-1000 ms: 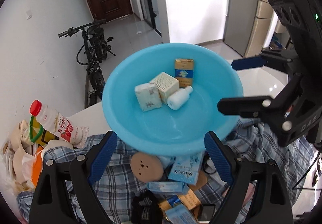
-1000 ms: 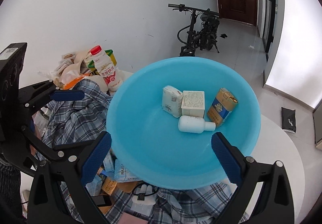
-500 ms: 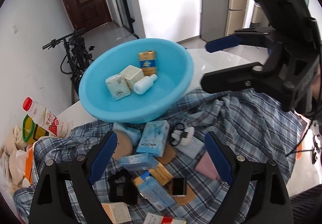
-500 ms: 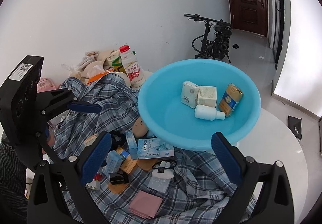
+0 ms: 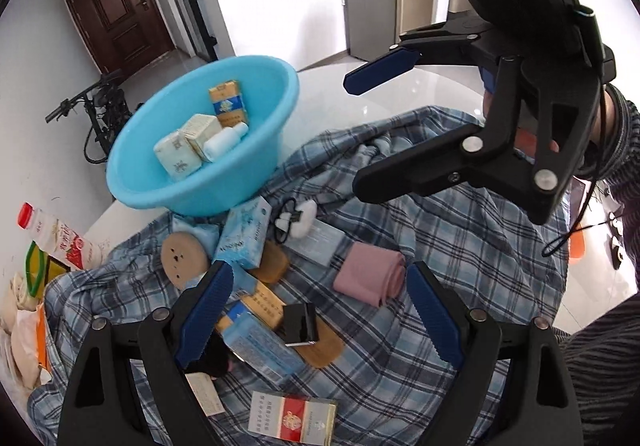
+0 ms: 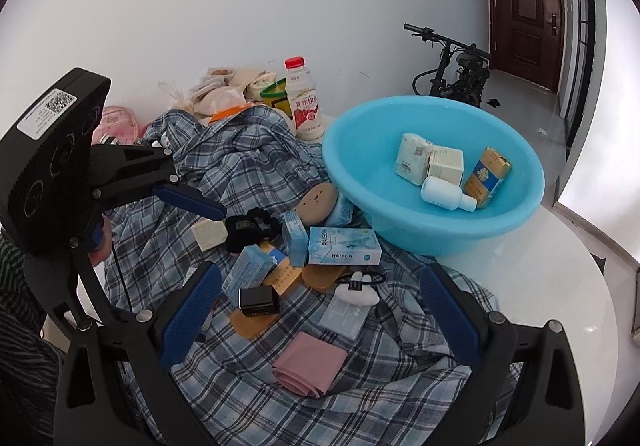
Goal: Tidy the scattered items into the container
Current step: 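Withdraw both open tools from the basin back over the item pile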
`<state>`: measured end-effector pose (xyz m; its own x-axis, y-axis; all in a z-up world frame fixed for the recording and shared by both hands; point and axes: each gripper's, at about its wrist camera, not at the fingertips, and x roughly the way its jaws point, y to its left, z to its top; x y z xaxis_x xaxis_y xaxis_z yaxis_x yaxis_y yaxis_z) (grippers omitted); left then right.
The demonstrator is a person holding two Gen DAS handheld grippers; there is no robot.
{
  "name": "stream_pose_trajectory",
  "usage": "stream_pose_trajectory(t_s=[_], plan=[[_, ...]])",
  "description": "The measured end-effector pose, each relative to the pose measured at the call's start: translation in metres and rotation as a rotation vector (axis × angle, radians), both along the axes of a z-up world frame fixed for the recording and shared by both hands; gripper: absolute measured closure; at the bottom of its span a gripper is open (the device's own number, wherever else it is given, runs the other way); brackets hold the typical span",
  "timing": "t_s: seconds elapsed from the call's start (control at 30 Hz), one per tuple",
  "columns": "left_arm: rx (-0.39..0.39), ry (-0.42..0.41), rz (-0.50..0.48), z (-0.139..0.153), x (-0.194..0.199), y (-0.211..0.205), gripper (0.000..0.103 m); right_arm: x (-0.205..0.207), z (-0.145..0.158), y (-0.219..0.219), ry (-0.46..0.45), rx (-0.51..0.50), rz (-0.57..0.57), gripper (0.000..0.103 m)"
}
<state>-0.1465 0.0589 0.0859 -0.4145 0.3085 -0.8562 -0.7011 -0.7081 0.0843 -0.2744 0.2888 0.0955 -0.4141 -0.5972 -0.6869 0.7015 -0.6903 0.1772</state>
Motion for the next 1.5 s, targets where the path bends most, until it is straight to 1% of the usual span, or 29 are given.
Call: stream_pose_trajectory(t_s=[0.13,0.2,0.33,0.4,0.5,0.6,0.73,0.8,0.93,1.03,1.17,1.3,1.4,1.5], plan=[[-0.015,-0.006,-0.01,-0.013,0.007,0.001,0.013,0.007,-0.014,0.005,-0.052,-0.018,-0.015,0.004],[-0.02,-0.012,-0.01,-0.019,0.009,0.001,0.013,0.012,-0.019,0.004,-0.055,-0.009,-0.015,0.004],[-0.013,-0.029,-0.014,-0.029,0.012,-0.002,0.013,0.026,-0.029,-0.003,-0.006,0.051,0.001,0.004],[0.008,-0.032,-0.011,-0.033,0.014,-0.005,0.013,0.035,-0.035,-0.007,0.017,0.082,0.002,0.004],[0.048,-0.068,0.009,-0.041,0.015,-0.012,0.013,0.047,-0.051,-0.014,0.044,0.143,0.006,0.004],[0.045,-0.092,0.009,-0.054,0.017,-0.016,0.013,0.057,-0.07,-0.021,0.056,0.21,0.014,0.004],[0.043,-0.135,0.01,-0.071,0.021,-0.02,0.013,0.062,-0.094,-0.028,0.029,0.265,0.035,0.004],[0.055,-0.165,0.027,-0.08,0.02,-0.023,0.013,0.061,-0.104,-0.029,-0.003,0.262,0.043,0.004],[0.082,-0.23,0.049,-0.098,0.021,-0.028,0.013,0.048,-0.12,-0.025,-0.095,0.227,0.016,0.004],[0.066,-0.223,0.057,-0.105,0.024,-0.031,0.013,0.041,-0.13,-0.023,-0.127,0.23,-0.009,0.004],[0.07,-0.234,0.077,-0.107,0.021,-0.037,0.013,0.036,-0.137,-0.025,-0.15,0.224,-0.017,0.004],[0.057,-0.176,0.079,-0.101,0.017,-0.038,0.013,0.034,-0.145,-0.031,-0.169,0.227,-0.01,0.004],[0.033,-0.129,0.037,-0.099,0.015,-0.033,0.013,0.034,-0.148,-0.034,-0.17,0.235,-0.001,0.004],[0.031,-0.13,0.032,-0.101,0.006,-0.03,0.013,0.037,-0.148,-0.038,-0.174,0.233,0.011,0.004]])
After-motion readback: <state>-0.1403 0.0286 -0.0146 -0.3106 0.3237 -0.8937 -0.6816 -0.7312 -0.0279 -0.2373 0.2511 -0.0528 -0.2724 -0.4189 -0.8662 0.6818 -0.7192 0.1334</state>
